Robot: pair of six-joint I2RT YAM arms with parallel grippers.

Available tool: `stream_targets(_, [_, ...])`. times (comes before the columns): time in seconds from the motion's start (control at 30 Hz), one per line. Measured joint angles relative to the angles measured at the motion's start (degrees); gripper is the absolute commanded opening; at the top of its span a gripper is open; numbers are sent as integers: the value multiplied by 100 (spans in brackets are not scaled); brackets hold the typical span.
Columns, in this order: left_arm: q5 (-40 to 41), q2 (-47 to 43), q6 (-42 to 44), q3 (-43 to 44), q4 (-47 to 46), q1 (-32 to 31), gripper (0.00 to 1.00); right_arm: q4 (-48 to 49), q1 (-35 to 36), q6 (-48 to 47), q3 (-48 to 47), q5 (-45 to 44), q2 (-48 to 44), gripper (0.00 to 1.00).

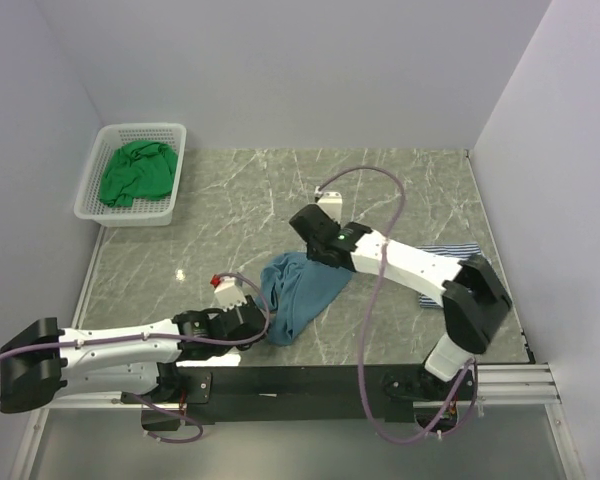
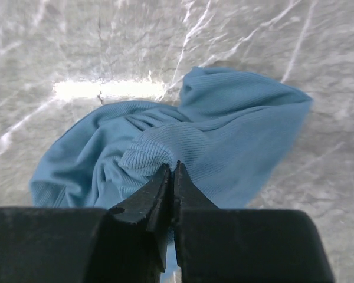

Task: Fold and stack the tank tops

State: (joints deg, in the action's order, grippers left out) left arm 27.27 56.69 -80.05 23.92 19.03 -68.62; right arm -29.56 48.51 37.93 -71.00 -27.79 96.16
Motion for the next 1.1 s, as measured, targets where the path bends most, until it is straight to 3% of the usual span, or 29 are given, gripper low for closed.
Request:
stream_targets(0.2, [109, 448, 90, 275, 345, 0, 41, 33, 0, 155, 885, -118, -1200, 6])
stream_targets(0.4, [92, 579, 271, 278, 415, -4, 44, 4, -26, 505, 2479, -122, -2675, 8])
stream_targets(0.67, [-44, 1075, 601, 330, 94, -4, 45, -146, -146, 1060, 3792, 109, -4229, 46])
stream_targets(0.7, [-42, 1147, 612, 374, 81, -4, 43, -155, -146, 1104, 3866, 144, -4339, 52])
stream_targets(0.87, [2, 1434, 629, 522, 31, -4, 34, -236, -153, 1268, 3974, 219, -4680, 57])
stream_targets(1.03, [52, 1626, 682, 601, -33, -4, 7, -243, -153, 1373, 3998, 214, -4666, 60])
stream_targets(1.1, [61, 1635, 682, 608, -52, -4, 1, -251, -153, 1419, 4030, 214, -4562, 60])
